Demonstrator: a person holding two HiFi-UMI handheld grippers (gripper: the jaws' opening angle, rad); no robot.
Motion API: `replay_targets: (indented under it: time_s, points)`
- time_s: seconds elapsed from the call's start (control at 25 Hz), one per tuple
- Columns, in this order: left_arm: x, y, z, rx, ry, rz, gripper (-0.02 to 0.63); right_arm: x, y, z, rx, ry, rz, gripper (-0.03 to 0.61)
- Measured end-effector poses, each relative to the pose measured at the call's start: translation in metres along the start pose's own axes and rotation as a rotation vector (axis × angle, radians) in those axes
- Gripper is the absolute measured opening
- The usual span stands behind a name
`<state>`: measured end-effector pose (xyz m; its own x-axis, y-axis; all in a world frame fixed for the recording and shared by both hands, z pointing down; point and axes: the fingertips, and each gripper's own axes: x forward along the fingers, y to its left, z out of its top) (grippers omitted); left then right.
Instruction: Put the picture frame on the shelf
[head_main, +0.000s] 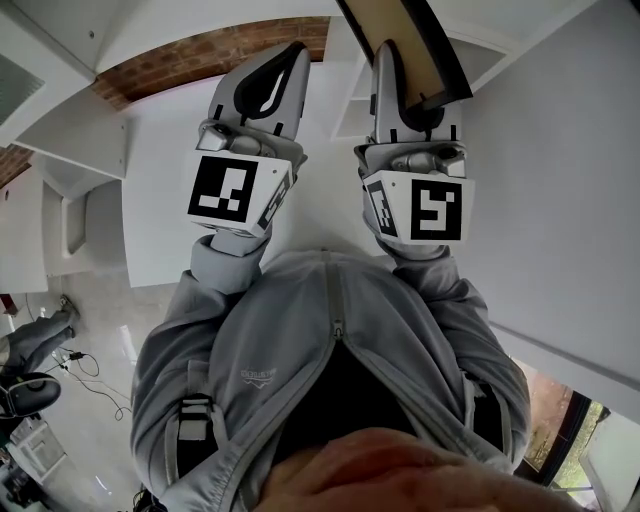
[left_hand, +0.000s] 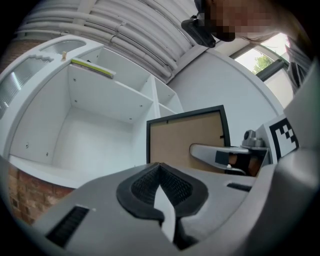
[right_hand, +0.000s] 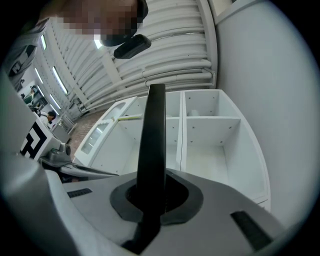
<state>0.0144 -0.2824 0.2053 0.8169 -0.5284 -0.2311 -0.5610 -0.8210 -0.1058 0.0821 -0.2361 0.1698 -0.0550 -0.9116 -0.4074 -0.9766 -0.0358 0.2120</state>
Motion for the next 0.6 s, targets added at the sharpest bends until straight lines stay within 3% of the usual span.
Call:
replay_targets:
  time_s: [0.44,0.6]
  points:
    - [0.011,0.014,0.008,0.018,-0.013,0.032,0.008,0.041,0.004,-0.015,-0.13,0.046,0.002,0.034]
    - [0.01,0.018,0.008,0.016,-0.013,0.04,0.008,0.05,0.009,-0.016,-0.227,0.06,0.005,0.034]
